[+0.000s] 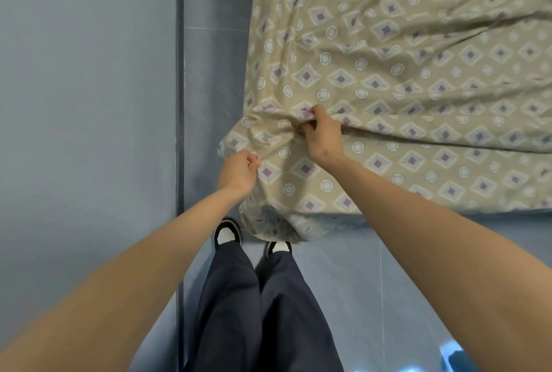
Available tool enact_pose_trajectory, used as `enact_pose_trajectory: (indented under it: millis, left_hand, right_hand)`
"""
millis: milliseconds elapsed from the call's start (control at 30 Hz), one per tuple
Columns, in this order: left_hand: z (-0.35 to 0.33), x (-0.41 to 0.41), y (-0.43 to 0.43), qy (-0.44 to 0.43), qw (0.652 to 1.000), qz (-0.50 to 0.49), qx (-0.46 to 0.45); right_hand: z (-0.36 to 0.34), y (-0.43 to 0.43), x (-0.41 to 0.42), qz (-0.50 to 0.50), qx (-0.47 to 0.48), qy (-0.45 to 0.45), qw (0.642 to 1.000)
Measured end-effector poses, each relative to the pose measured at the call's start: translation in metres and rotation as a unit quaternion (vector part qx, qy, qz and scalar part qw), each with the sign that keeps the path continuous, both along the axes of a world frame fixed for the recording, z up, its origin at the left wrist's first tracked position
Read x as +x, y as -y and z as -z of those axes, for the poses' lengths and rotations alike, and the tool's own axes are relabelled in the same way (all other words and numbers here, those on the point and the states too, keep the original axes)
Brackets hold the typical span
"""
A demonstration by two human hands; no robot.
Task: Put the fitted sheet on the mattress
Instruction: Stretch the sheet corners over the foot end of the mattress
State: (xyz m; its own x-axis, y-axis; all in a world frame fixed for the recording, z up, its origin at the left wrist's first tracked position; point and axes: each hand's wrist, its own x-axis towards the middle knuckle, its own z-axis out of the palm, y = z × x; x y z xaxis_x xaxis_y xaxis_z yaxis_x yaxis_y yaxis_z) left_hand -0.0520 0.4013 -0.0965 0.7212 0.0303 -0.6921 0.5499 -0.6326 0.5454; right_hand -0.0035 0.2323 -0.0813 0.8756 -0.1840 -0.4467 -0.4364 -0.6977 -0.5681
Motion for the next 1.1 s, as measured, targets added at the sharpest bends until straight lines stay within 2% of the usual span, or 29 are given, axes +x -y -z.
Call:
enact_pose_trajectory:
  millis: [133,267,433,600,733,833,967,1100]
  left_hand:
    - [-0.009,0.040,-0.001,0.031,0.999,-0.023,0.005]
    - [-0.010,0.068,0.000,0.020,1.000,-0.020,0.002]
    - [-0.005,0.056,-0.002,0.029,0.999,-0.031,-0.018]
    - [-0.007,0.028,-0.010,-0.063,0.997,-0.006,-0.036]
    - [-0.007,0.004,-0.005,-0.135,0.989,0.050,-0.024]
    - [-0.002,-0.010,0.001,-0.117,0.992,0.056,-0.003]
    - [0.002,-0.020,0.004,-0.080,0.996,0.028,0.006]
    - [0.003,-0.018,0.004,-0.049,0.995,0.079,0.024]
  right_hand:
    - [-0.016,-0.004,0.022,0.035,0.025,0.040,0.998]
    - [-0.016,-0.006,0.033,0.047,0.057,0.016,0.997]
    - [-0.015,-0.006,0.025,0.020,0.085,-0.013,0.996]
    - [-0.019,-0.003,0.012,0.009,0.079,-0.004,0.997]
    - [-0.012,0.001,0.000,-0.018,0.021,-0.006,1.000]
    - [-0.006,0.003,-0.003,-0.020,0.003,-0.052,0.998]
    - [-0.007,-0.002,0.000,0.029,0.019,-0.038,0.999]
    - [-0.008,-0.004,0.003,0.045,0.054,-0.039,0.997]
